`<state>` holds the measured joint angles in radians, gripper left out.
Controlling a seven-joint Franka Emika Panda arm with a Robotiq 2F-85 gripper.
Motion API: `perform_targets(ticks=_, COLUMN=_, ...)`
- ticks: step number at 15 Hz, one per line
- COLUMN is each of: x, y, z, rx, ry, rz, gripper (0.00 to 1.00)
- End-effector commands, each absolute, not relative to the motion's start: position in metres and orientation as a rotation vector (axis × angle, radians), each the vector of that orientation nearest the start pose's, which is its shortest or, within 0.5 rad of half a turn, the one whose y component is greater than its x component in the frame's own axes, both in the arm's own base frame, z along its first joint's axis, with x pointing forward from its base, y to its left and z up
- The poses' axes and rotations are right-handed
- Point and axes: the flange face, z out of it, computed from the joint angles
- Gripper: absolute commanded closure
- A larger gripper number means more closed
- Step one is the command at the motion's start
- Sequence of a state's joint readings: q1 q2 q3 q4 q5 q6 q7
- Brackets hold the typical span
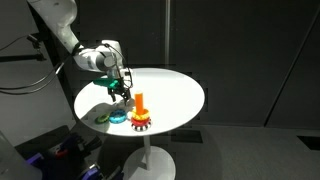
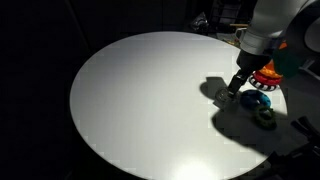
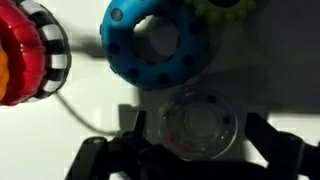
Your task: Put the transparent circular object on the orange object
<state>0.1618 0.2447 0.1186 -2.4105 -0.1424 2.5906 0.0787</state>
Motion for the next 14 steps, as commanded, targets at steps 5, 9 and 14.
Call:
perform_targets(ticks=5, x=0.474, y=0.147, z=0.200, rx=-3.184, ry=-0.544, rz=0.025, gripper=0.00)
perform_targets(ticks=9, x=0.474, y=0.147, z=0.195, rx=-3.190, ry=-0.545, rz=0.014, gripper=0.00)
perform_targets(ticks=14, x=0.473, y=0.147, z=0.186, rx=-3.186, ry=-0.539, rz=0.027, gripper=0.00)
